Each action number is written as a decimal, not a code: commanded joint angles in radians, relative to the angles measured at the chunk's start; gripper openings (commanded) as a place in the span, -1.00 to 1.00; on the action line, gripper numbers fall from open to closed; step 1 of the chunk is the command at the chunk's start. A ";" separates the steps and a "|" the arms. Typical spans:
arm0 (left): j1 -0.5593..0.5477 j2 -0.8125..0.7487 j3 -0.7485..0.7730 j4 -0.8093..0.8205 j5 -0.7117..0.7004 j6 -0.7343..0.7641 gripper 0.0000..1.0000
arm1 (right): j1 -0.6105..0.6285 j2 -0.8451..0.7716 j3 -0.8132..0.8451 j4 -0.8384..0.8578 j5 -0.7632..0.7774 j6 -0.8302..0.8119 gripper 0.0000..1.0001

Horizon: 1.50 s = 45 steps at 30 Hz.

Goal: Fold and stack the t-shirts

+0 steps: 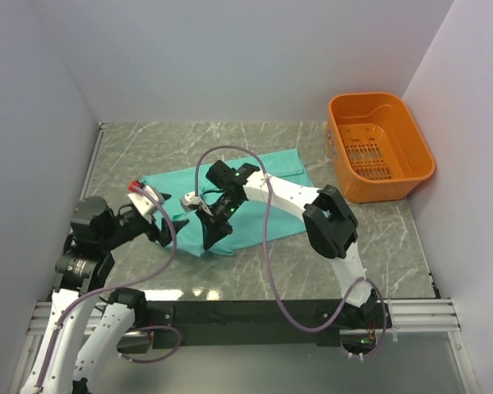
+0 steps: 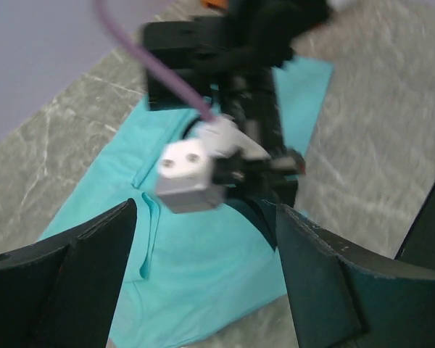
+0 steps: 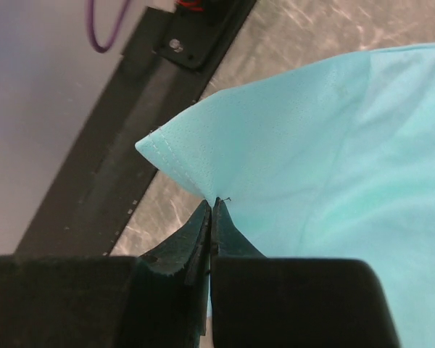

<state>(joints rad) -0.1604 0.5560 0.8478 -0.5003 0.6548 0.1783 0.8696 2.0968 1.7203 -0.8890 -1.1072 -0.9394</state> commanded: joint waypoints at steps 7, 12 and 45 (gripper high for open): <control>-0.186 -0.051 -0.148 -0.132 0.003 0.403 0.58 | -0.043 0.095 0.136 -0.237 -0.192 -0.113 -1.00; -0.272 -0.068 -0.205 -0.136 -0.026 0.440 0.53 | -0.067 0.106 0.157 -0.255 -0.215 -0.115 -1.00; -0.662 0.095 -0.251 -0.047 -0.558 0.451 -0.99 | -0.101 -0.079 -0.003 0.039 0.033 0.184 0.69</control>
<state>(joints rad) -0.8154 0.6872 0.6075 -0.5690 0.1230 0.6575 0.7940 2.1654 1.7920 -1.0035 -1.2167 -0.8894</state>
